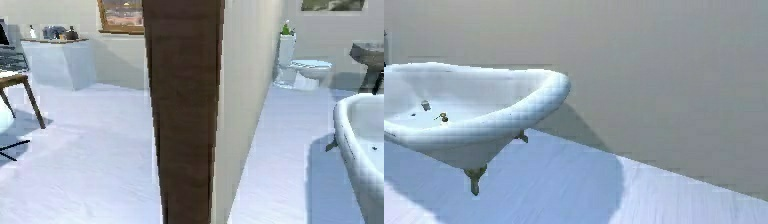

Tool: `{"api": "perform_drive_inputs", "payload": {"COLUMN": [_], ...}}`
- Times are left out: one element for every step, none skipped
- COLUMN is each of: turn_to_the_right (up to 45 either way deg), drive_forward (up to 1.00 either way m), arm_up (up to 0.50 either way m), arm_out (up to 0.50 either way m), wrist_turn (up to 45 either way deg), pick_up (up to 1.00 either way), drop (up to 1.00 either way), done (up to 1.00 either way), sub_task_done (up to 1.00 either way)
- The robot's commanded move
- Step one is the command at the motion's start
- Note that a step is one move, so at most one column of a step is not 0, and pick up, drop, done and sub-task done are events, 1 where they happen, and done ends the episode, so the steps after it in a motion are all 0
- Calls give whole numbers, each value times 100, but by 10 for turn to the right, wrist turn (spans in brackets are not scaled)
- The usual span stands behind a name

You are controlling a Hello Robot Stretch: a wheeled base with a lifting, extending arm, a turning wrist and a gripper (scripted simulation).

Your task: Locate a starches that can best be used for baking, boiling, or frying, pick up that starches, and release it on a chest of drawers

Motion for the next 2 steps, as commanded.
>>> {"api": "perform_drive_inputs", "payload": {"turn_to_the_right": [-450,-240], "drive_forward": [0,0], "arm_up": [0,0], "arm_out": [0,0], "wrist_turn": [0,0], "pick_up": [0,0], "drop": [0,0], "done": [0,0], "sub_task_done": [0,0]}}
